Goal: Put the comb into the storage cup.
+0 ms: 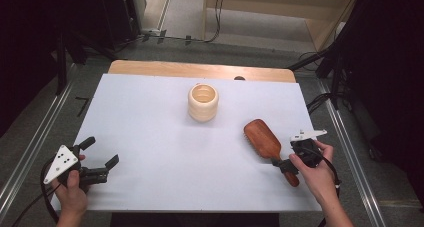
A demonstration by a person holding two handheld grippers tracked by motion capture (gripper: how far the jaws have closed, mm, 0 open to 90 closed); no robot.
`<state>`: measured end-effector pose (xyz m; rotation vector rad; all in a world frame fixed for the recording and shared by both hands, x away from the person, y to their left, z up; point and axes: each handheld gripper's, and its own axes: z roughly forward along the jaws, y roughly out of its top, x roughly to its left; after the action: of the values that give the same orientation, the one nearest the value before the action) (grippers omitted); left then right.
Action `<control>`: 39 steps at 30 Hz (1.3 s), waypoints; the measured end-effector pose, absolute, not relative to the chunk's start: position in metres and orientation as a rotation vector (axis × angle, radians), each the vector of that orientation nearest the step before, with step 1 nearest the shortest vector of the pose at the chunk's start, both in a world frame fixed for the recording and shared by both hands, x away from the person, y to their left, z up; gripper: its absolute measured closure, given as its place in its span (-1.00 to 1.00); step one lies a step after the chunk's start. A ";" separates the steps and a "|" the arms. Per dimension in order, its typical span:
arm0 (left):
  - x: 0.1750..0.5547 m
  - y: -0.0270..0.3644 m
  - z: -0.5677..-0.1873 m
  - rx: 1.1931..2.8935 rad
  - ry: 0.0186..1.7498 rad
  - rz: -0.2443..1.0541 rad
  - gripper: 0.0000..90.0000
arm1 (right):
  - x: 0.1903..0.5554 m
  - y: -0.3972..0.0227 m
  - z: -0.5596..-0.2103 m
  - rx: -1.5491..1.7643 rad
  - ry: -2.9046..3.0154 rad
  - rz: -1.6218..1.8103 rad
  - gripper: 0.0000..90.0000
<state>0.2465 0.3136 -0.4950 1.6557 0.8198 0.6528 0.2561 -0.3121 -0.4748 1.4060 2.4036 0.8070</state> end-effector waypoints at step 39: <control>0.247 0.313 -0.495 1.660 0.830 0.655 -0.92 | 0.261 -0.296 -0.497 1.459 2.464 0.592 0.27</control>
<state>0.2470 0.3129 -0.4954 1.6599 0.8303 0.6552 0.2607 -0.2957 -0.4968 1.4585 2.4635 0.5920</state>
